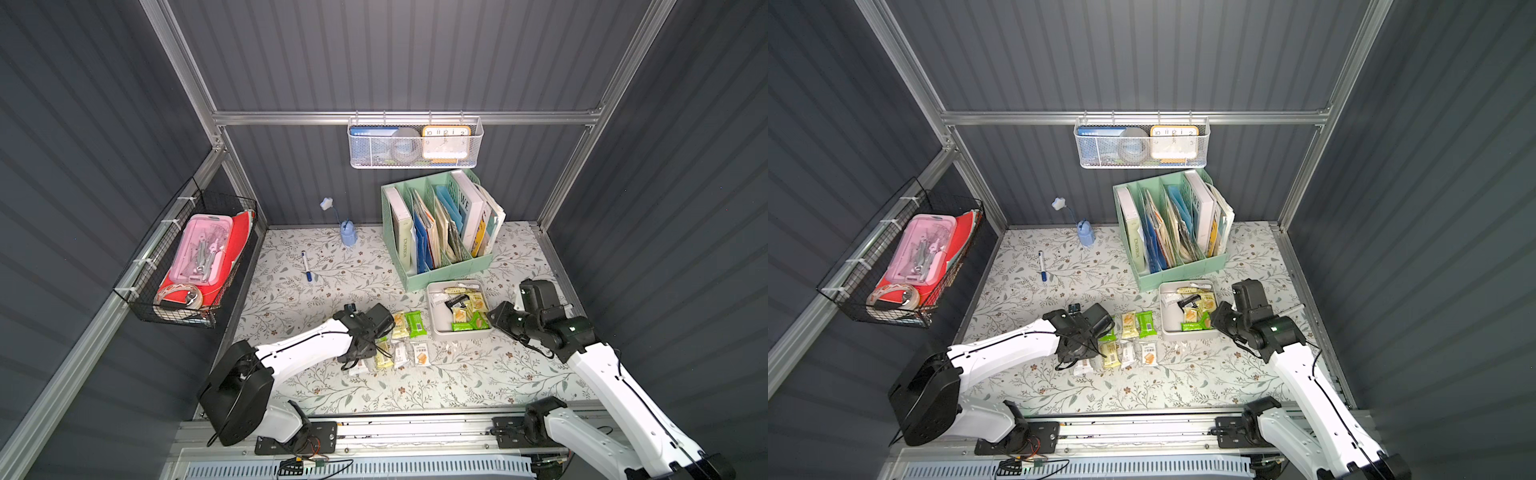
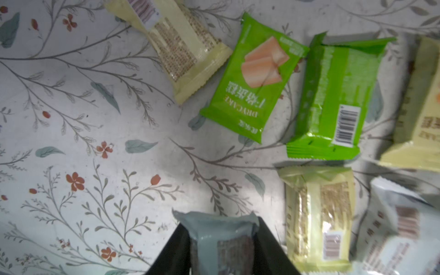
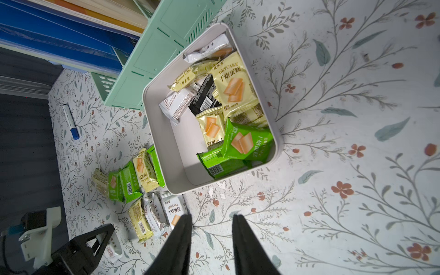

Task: Take the cookies out of the storage box
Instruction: Place the cookie at the center of the board, then pick up the cookie from the storage box.

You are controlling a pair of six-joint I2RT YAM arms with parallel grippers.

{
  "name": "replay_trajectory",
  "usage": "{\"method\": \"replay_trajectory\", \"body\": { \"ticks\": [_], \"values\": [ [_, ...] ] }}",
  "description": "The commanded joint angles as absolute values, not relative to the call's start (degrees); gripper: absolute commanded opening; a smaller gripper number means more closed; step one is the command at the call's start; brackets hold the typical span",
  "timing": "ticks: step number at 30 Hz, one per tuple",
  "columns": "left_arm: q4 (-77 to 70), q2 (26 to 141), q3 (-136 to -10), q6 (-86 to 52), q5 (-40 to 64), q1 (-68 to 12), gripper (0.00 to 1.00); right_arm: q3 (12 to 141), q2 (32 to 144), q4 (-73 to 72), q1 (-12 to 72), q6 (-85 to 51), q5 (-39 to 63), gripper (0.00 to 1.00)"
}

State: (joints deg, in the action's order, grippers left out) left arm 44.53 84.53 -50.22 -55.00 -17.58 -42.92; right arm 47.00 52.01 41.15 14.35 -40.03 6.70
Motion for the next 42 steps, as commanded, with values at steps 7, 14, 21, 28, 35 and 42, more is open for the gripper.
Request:
{"method": "replay_trajectory", "body": {
  "ticks": [7,14,21,28,35,42],
  "values": [
    [40.2,92.1,-52.1,-48.2,-16.4,-42.7,0.60,47.9,52.4,41.5,14.2,-40.0,7.4,0.34],
    [47.0,84.7,-61.5,-51.2,-22.0,-42.6,0.66,49.3,54.7,41.6,14.2,-38.6,8.6,0.34],
    [27.0,79.3,-64.3,-59.5,-20.1,-42.7,0.65,52.2,62.3,41.6,14.4,-36.0,12.1,0.36],
    [16.9,83.3,-64.0,-74.5,-20.9,-42.6,0.63,59.3,73.9,49.4,15.1,-28.0,7.3,0.43],
    [13.9,83.5,-60.6,-79.6,-21.3,-42.5,0.63,68.3,87.2,60.8,17.9,-27.9,-3.2,0.45],
    [15.9,82.0,-59.8,-82.0,-24.6,-42.4,0.63,70.5,92.0,59.2,21.4,-33.6,-6.2,0.48]
  ]
}}
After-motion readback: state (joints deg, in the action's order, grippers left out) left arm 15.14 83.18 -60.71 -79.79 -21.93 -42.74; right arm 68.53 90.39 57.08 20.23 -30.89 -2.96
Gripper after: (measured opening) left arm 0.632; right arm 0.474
